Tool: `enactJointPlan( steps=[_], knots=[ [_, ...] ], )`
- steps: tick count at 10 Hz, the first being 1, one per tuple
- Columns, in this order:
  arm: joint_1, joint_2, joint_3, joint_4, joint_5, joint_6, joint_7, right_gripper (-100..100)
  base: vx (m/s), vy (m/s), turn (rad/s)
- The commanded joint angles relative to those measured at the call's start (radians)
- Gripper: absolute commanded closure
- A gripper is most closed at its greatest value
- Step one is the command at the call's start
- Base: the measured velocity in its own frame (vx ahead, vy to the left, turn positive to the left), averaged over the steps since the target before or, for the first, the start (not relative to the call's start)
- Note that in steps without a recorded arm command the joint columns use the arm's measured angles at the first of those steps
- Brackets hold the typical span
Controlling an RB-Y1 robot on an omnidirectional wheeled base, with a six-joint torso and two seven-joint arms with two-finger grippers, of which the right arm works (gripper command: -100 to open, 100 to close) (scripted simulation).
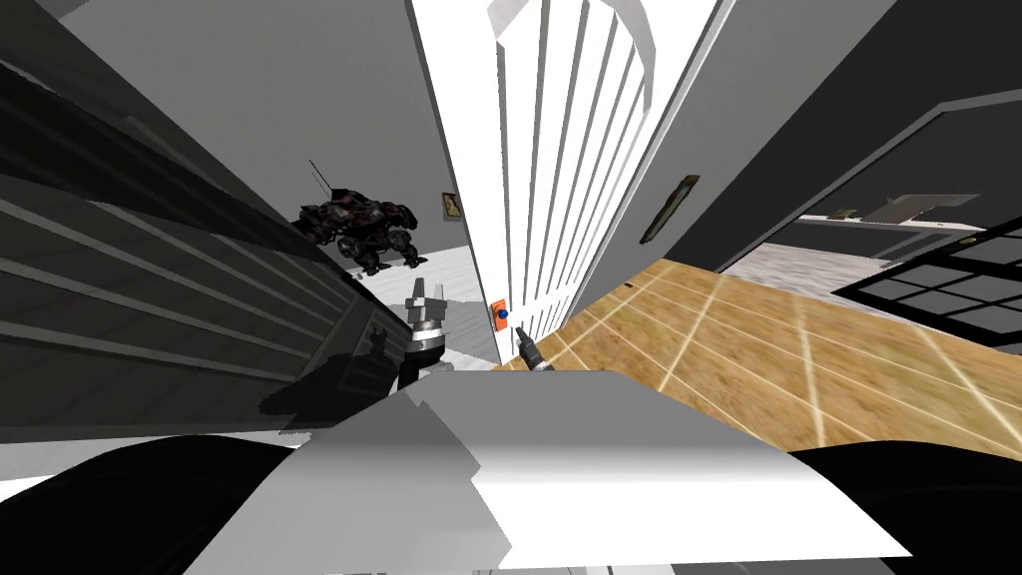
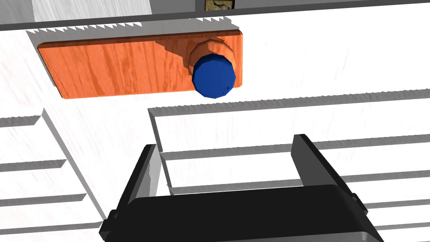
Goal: Push the door open
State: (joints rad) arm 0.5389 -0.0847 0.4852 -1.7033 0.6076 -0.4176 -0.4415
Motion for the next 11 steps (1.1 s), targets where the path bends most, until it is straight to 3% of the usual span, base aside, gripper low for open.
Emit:
enactJointPlan(
  steps=[1, 6, 7, 8, 11],
  knots=[
    [-0.008, 0.002, -0.001, 0.005, -0.002, 0.008, 0.002, -100, 0.166, 0.084, 0.032],
    [-0.046, 0.030, -0.008, 0.031, -0.013, 0.034, 0.013, -100, 0.179, 0.112, 0.031],
    [-0.041, 0.024, -0.007, 0.026, -0.012, 0.030, 0.011, -100, 0.087, 0.046, 0.002],
    [-0.041, 0.024, -0.007, 0.026, -0.012, 0.030, 0.011, 100, -0.011, -0.004, -0.006],
    [-0.041, 0.024, -0.007, 0.026, -0.012, 0.030, 0.011, 100, -0.012, -0.008, 0.011]
  ],
)
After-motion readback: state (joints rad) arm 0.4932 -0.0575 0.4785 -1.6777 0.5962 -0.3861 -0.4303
